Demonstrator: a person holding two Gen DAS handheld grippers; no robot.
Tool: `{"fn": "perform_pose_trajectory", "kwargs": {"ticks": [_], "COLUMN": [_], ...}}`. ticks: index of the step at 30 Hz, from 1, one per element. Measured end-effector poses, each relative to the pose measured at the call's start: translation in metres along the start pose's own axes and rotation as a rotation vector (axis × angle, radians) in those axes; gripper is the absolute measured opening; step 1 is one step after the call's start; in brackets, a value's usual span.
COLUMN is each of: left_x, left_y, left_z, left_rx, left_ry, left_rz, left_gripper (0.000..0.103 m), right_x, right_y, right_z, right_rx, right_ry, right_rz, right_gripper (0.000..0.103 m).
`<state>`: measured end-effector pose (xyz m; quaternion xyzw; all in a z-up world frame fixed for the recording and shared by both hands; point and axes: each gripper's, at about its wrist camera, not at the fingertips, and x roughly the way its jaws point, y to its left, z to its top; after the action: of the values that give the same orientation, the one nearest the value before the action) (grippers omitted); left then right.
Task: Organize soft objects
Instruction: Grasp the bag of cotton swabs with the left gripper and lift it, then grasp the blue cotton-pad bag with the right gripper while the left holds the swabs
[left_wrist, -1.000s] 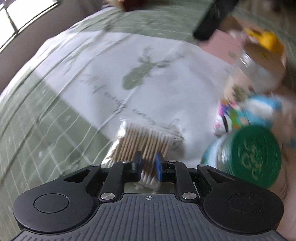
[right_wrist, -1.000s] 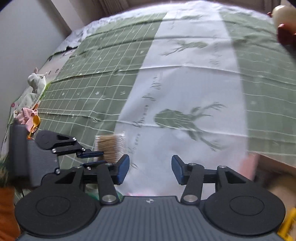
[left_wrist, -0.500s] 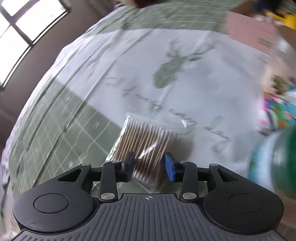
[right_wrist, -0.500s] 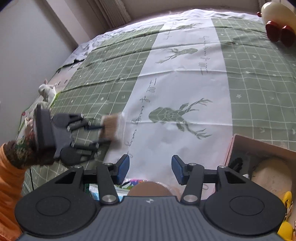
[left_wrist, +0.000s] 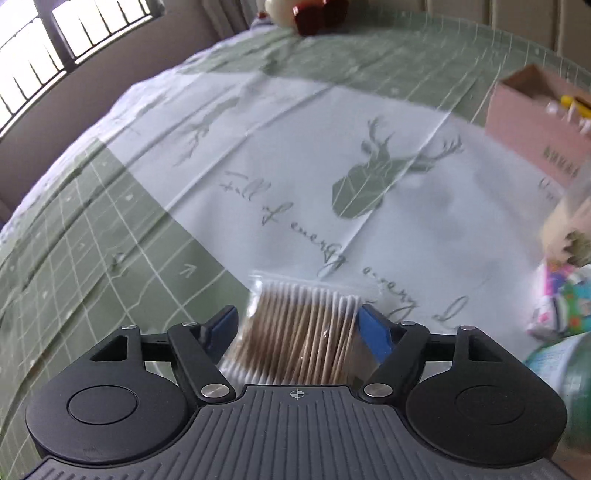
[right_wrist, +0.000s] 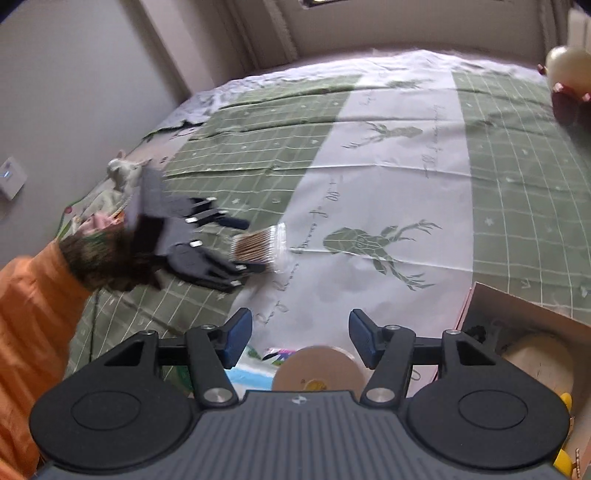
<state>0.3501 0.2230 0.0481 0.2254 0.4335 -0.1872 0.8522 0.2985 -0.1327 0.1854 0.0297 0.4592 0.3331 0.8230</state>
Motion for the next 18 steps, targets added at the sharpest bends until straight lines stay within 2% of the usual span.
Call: {"fn": "perform_pose_trajectory", "kwargs": {"ticks": [4, 7, 9, 13, 18], "left_x": [0.025, 0.034, 0.031, 0.008, -0.049], "left_y": [0.015, 0.033, 0.036, 0.028, 0.015], "left_z": [0.002, 0.0, -0.004, -0.021, -0.065], "left_rx": [-0.075, -0.23, -0.295, -0.374, -0.587], "left_ry": [0.013, 0.033, 0.035, 0.075, 0.032], "left_rz": [-0.019, -0.057, -0.061, -0.074, -0.125], "left_gripper": [0.086, 0.088, 0.086, 0.079, 0.077], "right_x": [-0.014, -0.016, -0.02, -0.03, -0.002], "right_y": [0.021, 0.029, 0.031, 0.046, 0.075], "right_z": [-0.016, -0.024, -0.027, -0.04, -0.063], "right_rx": [-0.127, -0.118, -0.099, -0.125, -0.117], "right_ry": [-0.008, 0.0, -0.01, 0.028, 0.142], "right_rz": [-0.057, -0.117, -0.149, -0.089, -0.038], "right_gripper": [0.068, 0.069, 0.069, 0.069, 0.069]}}
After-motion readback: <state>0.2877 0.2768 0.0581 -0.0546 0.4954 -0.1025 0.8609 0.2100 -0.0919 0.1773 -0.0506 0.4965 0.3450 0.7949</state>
